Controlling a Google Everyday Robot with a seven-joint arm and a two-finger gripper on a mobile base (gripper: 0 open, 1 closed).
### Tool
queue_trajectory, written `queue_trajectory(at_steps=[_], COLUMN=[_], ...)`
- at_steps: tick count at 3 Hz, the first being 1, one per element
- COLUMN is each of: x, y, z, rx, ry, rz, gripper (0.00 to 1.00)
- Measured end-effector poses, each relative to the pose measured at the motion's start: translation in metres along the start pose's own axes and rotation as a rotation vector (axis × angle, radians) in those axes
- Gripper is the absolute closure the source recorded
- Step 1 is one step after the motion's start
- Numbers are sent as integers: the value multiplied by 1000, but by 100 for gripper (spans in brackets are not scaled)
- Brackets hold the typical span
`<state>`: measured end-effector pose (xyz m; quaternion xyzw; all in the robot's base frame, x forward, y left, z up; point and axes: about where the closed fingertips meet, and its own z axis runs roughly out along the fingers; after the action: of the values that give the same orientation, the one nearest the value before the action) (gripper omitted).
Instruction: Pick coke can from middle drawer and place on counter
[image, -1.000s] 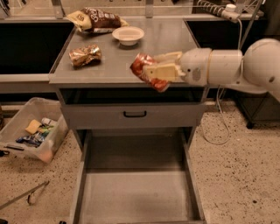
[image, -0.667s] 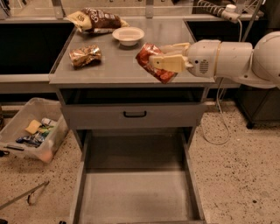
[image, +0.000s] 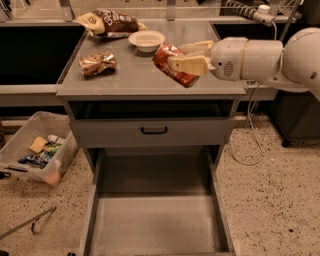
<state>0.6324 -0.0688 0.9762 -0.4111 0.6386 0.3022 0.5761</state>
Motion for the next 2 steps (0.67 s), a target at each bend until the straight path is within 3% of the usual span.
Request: queue_trajectory(at_steps=[1,2], x=[-22,-24], y=[-49,-109], z=[17,38], rx=[76,189], ry=[-12,17], rz=[-183,-312], gripper=[100,100])
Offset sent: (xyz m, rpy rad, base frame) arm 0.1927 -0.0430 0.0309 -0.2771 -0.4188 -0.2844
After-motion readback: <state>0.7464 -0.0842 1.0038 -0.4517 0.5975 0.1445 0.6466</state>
